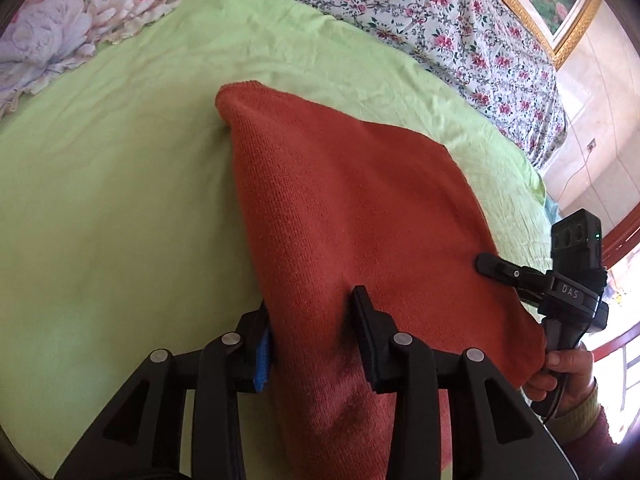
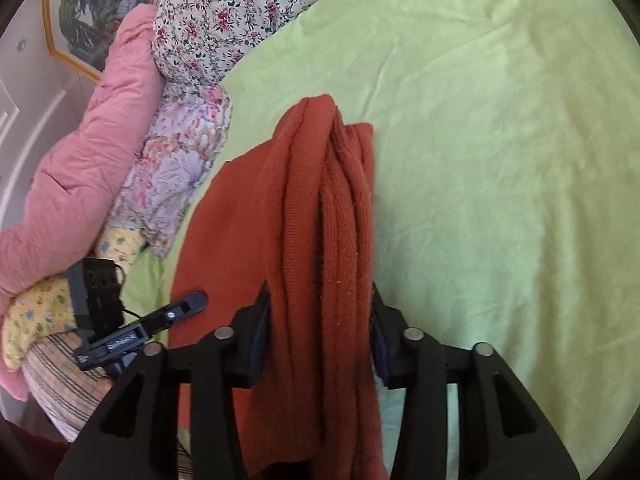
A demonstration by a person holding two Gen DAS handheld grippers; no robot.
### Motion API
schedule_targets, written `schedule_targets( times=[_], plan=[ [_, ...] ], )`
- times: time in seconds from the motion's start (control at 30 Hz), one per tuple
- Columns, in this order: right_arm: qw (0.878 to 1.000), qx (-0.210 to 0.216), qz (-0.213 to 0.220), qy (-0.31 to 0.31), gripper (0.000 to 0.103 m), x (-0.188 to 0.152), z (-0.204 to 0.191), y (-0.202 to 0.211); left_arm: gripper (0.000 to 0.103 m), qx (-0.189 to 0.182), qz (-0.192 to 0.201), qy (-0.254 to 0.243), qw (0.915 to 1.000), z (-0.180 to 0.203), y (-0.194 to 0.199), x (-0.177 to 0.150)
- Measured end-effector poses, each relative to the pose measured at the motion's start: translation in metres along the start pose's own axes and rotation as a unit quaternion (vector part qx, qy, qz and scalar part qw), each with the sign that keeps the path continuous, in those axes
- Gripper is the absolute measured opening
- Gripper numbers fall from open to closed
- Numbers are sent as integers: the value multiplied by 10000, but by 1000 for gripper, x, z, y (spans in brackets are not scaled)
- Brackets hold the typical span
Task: Fold small clothes
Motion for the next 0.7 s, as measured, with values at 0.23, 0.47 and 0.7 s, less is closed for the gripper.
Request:
schedule_targets(
  times=[0.23,0.47,0.7],
  plan=[
    [9958,-452,607,520,51,29,-24,39,37,379,342,-212,9985,-2,48,-25],
    [9952,-487,281,801,51,49,-35,11,44,482,310,-528,9970,-1,69,-53],
    [9956,-605,-17,710,13,61,-16,-17,44,655,244,-121,9975,-11,44,-20]
  ],
)
Point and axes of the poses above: each gripper's, at about its wrist camera, not at the fingertips, and y roughly against the way its jaws point, z to its right, x to its top, the point moved 7 cm from there along -y, roughly the way its jaws point, and after that the axes turned 11 degrees about x, right-handed, at the moved point
